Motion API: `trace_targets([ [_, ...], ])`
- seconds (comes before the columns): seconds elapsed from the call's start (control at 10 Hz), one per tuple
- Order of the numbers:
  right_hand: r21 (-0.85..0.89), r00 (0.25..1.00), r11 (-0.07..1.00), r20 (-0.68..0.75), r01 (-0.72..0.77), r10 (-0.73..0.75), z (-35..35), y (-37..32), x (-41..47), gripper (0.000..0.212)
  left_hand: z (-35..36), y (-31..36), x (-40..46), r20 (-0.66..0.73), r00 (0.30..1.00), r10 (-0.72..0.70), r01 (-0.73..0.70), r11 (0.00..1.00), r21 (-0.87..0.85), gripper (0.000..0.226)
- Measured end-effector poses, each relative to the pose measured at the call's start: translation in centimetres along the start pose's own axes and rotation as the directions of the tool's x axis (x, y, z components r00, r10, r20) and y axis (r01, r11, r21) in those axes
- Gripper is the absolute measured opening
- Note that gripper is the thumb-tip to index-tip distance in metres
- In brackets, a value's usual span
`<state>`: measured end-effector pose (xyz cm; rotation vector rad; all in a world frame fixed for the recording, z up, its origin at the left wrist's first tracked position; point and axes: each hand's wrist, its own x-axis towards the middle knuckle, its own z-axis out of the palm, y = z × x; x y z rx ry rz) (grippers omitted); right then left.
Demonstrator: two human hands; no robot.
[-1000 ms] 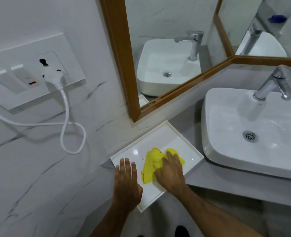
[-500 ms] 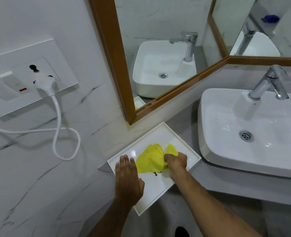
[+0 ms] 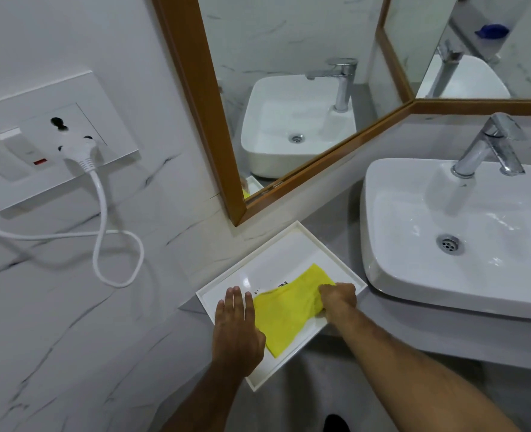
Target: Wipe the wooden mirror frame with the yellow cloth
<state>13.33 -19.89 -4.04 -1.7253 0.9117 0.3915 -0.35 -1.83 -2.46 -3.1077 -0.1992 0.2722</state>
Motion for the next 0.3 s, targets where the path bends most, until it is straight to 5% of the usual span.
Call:
trace_targets([
  [0.1,-0.482,0.943,0.828,-0.008,0.287,-0.332,-0.2,-0.2,-0.5,0.046,0.2,0.7,-0.1,0.054,0.998,-0.018,0.017,1.000,0.008,0.082],
  [0.2,-0.731,0.767,0.407,0.243,0.547,-0.594,-1.5,-0.4,-1.0,0.027,-0.5,1.0,0.0,0.022,0.999,-0.028,0.028,0.999,0.018,0.084],
  [0.3,-0.749,0.610,0.129,0.413,0.650,-0.676,-2.5,-1.2,-1.6,0.025,-3.0,1.7,0.6,-0.164,0.985,0.053,-0.055,0.998,-0.006,0.084],
])
